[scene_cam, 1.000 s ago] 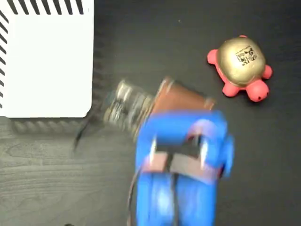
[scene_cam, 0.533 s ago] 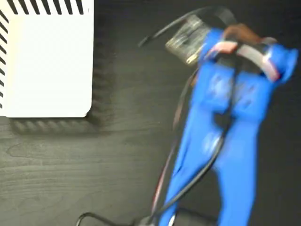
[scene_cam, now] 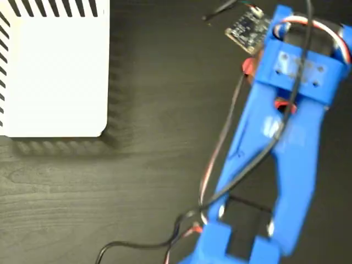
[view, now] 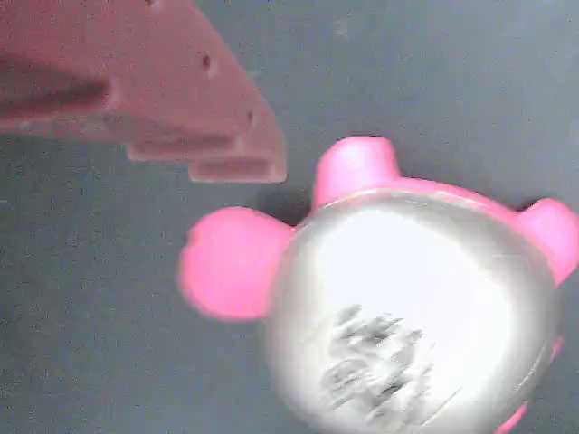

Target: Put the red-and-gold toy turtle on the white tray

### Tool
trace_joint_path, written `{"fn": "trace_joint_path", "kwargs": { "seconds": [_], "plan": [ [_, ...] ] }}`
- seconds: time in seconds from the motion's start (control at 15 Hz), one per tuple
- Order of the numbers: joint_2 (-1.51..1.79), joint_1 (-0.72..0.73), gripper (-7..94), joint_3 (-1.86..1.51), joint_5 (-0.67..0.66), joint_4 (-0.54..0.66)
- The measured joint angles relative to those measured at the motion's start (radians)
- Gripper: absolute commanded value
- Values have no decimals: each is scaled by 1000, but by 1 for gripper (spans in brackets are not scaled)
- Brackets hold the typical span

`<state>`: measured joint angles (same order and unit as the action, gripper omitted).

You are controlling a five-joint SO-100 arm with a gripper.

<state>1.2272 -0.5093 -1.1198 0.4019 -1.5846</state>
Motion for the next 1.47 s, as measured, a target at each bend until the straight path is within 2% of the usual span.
{"fn": "trace_joint_path", "kwargs": {
  "seconds": [0.2, 0.27, 0.47, 1.33, 1.47],
  "plan": [
    [-81, -2, 51, 34, 52, 0],
    [-110, -2, 56, 51, 80, 3],
    [-198, 9, 56, 83, 129, 8],
    [-345, 11, 56, 84, 170, 160],
    [-360, 11, 52, 84, 170, 187]
  ]
}}
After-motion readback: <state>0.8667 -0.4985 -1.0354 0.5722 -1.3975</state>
